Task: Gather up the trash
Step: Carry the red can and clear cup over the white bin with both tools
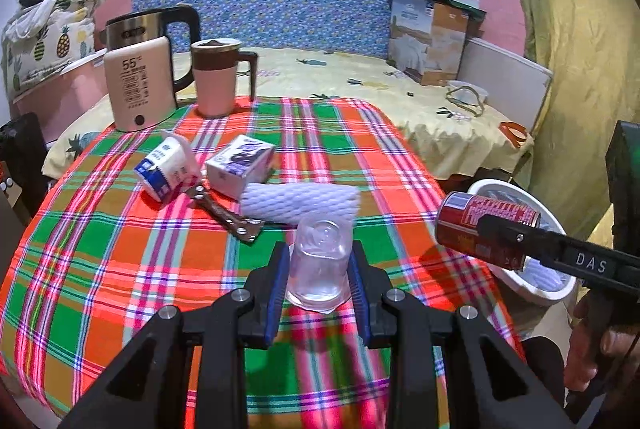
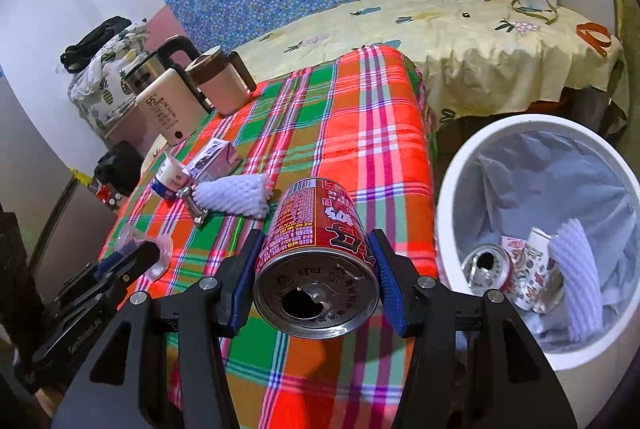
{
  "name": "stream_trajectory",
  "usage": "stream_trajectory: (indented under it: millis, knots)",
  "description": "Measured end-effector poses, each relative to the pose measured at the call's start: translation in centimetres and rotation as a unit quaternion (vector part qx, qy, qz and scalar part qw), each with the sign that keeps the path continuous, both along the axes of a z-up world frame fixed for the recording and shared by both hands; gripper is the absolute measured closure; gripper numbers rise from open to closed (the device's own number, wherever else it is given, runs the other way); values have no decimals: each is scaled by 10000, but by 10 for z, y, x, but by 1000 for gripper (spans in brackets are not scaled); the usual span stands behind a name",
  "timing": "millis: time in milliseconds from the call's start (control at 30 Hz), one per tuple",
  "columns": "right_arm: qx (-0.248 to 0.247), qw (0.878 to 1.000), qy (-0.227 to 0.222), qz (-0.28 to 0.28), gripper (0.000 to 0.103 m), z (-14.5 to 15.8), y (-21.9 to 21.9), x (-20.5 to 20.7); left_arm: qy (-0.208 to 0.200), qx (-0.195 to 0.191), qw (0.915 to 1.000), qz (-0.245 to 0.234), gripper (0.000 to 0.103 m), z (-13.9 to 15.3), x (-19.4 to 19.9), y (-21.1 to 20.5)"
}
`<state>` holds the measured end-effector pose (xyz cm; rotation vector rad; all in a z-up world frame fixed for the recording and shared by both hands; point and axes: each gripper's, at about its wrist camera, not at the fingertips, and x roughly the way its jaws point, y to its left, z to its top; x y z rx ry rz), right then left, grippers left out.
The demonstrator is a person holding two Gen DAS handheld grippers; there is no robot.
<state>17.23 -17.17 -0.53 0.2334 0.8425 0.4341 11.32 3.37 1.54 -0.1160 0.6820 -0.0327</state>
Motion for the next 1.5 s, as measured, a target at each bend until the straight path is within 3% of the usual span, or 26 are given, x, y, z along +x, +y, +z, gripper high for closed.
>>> stream_trajectory:
  millis: [733, 1067, 1500]
  knots:
    - [130, 9991, -115, -392, 49, 2, -46, -18, -9, 82, 9979, -644, 72, 7, 12, -59]
    - [177, 9962, -151, -839, 49, 1, -83, -22, -60, -183, 9929, -1177, 72, 12, 19, -85]
    - [279, 9900, -100, -1381, 49, -9, -131, -22, 14, -215, 9857, -1672, 72, 16, 42, -136]
